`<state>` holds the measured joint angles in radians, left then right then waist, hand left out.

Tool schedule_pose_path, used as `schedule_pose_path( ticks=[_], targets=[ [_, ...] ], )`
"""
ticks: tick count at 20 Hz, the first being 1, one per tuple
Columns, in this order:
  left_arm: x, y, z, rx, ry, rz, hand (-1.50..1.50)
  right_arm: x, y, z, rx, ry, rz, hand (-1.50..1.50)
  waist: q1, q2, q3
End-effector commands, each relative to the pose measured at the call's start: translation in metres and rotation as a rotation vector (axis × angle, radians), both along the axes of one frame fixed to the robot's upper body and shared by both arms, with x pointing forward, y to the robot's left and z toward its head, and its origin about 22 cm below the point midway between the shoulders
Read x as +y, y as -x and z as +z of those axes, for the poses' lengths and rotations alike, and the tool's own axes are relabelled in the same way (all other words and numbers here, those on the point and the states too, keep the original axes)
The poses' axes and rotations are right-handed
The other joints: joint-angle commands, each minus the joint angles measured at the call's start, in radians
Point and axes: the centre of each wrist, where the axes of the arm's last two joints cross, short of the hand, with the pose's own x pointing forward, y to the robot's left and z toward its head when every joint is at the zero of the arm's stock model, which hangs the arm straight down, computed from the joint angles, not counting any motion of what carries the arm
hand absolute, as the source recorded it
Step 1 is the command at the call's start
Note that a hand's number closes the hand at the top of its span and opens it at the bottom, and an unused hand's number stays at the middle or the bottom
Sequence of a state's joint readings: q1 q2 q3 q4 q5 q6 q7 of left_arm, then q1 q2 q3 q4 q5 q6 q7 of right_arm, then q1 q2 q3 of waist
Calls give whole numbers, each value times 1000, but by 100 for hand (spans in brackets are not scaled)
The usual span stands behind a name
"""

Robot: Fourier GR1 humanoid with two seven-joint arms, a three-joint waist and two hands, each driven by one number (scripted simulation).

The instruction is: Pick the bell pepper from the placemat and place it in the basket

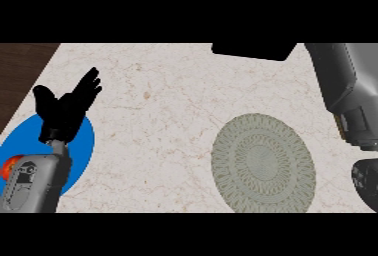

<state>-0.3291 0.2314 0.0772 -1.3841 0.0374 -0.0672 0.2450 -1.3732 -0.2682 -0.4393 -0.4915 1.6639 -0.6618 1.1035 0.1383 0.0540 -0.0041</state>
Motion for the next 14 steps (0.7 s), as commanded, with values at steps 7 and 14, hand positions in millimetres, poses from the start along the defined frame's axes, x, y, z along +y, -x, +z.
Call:
schedule_pose_path(
  ticks=[7,14],
  targets=[
    [13,2,3,-1,-7,9,0,-55,-1,7,32,-40,-322,150,-11,-2,1],
    [12,9,-9,6,8,30,0,-72,0,-4,45,-57,-387,150,-33,-15,3]
  ],
)
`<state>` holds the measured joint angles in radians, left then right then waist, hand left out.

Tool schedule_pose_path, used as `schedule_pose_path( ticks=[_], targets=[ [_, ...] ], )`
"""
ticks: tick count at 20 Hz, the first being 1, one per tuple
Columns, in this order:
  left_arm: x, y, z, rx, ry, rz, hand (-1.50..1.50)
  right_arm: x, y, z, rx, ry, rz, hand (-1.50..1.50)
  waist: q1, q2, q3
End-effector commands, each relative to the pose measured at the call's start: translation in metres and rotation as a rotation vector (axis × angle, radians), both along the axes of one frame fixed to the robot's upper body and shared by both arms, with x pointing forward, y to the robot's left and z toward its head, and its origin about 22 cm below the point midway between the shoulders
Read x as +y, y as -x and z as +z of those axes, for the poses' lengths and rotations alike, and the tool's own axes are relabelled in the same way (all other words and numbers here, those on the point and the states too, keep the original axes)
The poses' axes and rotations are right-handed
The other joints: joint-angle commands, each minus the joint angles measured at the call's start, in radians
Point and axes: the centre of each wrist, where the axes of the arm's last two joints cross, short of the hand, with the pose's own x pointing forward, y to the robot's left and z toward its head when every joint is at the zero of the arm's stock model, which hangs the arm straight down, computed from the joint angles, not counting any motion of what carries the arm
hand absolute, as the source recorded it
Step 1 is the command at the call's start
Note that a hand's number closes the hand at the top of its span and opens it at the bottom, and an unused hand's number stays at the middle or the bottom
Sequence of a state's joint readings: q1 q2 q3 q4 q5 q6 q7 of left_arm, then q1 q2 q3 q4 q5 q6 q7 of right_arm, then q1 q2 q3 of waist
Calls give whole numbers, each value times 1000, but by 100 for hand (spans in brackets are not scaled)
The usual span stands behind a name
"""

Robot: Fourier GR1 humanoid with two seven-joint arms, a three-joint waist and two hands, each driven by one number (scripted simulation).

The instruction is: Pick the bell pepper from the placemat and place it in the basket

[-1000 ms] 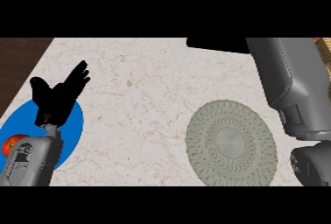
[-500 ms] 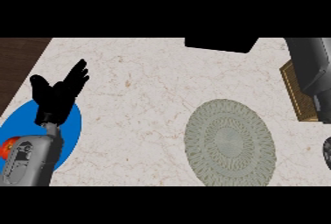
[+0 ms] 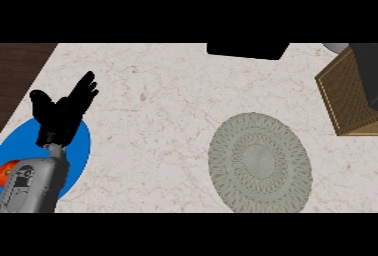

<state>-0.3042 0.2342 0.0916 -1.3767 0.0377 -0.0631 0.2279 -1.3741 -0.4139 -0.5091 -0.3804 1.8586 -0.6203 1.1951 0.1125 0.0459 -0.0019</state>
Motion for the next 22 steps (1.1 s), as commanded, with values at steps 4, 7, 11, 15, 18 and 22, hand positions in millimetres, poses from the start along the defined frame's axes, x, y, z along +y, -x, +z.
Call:
schedule_pose_path(
  ticks=[4,7,11,15,18,22],
  targets=[
    [20,10,-9,13,-6,27,0,-7,0,-12,-13,-119,-169,150,-26,-15,1],
    [24,6,-1,15,-10,45,0,-1,-1,-26,-47,-144,-145,150,-40,-21,2],
    [21,6,-7,28,8,38,0,-19,3,-50,-84,-128,-131,150,-37,-15,3],
    [7,8,-14,42,13,51,0,-27,8,-79,-80,-148,-119,150,-59,-23,3],
    [18,12,-13,6,10,60,0,-64,21,-85,-181,-181,-266,-150,-52,-16,3],
    [13,12,-11,22,10,47,0,-67,23,-97,-133,-191,-268,-150,-50,-23,3]
  ],
)
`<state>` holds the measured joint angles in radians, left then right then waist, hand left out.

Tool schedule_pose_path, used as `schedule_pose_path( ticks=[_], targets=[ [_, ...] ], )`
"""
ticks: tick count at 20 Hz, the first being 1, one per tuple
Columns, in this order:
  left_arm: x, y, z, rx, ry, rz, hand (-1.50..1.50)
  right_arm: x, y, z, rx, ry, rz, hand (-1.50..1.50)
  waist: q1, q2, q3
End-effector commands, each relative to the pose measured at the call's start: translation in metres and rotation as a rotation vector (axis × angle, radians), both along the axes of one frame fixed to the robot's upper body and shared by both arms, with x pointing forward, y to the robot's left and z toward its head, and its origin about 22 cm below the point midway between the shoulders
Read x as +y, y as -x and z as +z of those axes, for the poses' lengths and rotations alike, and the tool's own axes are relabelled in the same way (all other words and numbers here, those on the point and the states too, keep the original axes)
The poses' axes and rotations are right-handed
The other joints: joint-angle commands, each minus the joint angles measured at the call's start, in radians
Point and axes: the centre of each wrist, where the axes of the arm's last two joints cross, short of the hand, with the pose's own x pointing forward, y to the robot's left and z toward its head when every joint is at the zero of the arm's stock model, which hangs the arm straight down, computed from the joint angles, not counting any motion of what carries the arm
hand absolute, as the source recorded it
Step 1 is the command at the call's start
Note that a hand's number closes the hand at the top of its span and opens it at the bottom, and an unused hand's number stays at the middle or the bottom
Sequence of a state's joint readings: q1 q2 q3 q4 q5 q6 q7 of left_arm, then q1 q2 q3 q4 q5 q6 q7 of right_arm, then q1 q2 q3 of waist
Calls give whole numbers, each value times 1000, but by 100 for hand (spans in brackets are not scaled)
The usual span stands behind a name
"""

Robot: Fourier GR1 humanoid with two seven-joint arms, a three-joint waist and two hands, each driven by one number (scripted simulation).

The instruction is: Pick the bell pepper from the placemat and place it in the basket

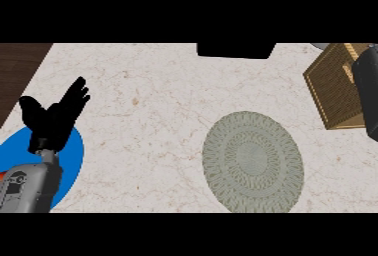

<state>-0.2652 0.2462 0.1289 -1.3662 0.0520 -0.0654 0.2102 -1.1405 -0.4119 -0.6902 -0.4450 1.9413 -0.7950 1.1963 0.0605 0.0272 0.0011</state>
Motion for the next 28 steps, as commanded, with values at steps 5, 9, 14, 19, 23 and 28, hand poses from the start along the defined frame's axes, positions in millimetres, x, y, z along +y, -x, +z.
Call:
schedule_pose_path(
  ticks=[5,9,14,19,23,28],
  targets=[
    [7,6,-3,7,-12,-3,0,-5,3,-16,-159,-75,-51,-150,-2,-4,1],
    [4,1,5,-1,7,16,0,-21,10,-4,-297,-38,-94,-150,-6,-6,1],
    [5,4,-1,14,1,40,0,-30,21,20,-556,-23,-147,-150,-33,-19,-1],
    [28,3,2,33,-12,81,0,-5,32,6,-646,-40,-159,-150,-72,-35,-3],
    [35,24,-13,54,-10,92,0,35,49,-21,-630,-112,-115,-150,-97,-54,-3],
    [20,18,-8,63,-26,93,0,42,70,-43,-556,-169,-73,-150,-91,-60,-2]
  ],
)
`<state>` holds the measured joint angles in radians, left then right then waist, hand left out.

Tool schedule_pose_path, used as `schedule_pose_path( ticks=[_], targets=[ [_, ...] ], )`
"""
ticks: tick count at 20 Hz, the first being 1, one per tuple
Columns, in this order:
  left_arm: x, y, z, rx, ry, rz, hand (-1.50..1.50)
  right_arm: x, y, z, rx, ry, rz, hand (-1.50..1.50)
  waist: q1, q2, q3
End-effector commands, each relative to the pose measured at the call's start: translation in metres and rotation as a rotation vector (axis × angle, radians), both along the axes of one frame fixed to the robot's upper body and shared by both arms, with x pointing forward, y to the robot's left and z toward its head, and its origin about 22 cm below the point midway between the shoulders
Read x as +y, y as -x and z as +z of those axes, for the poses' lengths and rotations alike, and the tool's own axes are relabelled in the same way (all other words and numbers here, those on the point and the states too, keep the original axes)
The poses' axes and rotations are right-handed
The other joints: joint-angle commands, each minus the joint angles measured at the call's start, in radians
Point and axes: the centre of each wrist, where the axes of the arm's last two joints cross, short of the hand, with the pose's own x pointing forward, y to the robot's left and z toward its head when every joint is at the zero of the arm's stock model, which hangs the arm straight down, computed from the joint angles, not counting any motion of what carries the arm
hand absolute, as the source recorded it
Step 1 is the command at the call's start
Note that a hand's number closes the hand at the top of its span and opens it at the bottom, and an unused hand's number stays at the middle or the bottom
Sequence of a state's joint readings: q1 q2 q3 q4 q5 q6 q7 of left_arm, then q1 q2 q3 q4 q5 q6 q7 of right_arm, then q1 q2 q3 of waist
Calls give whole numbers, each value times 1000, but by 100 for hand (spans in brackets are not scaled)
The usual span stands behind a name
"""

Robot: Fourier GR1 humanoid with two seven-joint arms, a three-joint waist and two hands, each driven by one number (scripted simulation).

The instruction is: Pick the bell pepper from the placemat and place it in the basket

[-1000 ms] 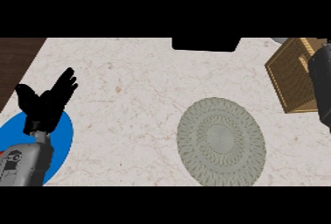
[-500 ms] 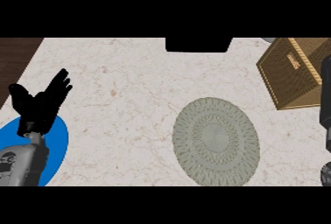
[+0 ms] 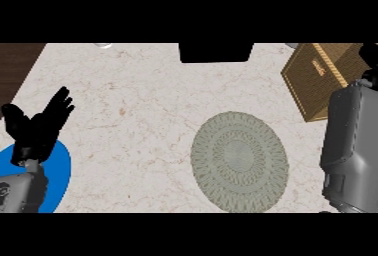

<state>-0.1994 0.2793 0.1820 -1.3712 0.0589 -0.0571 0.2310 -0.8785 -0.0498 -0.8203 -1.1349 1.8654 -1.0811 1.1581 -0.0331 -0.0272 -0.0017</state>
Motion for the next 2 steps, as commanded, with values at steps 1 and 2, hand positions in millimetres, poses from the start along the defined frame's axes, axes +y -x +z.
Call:
schedule_pose_path(
  ticks=[1,2],
  targets=[
    [-8,3,1,4,4,-15,0,10,22,-15,26,-95,27,-150,2,-8,0],
    [0,6,-7,11,-8,-8,0,13,26,-13,27,-97,58,-150,-9,-9,-1]
  ],
)
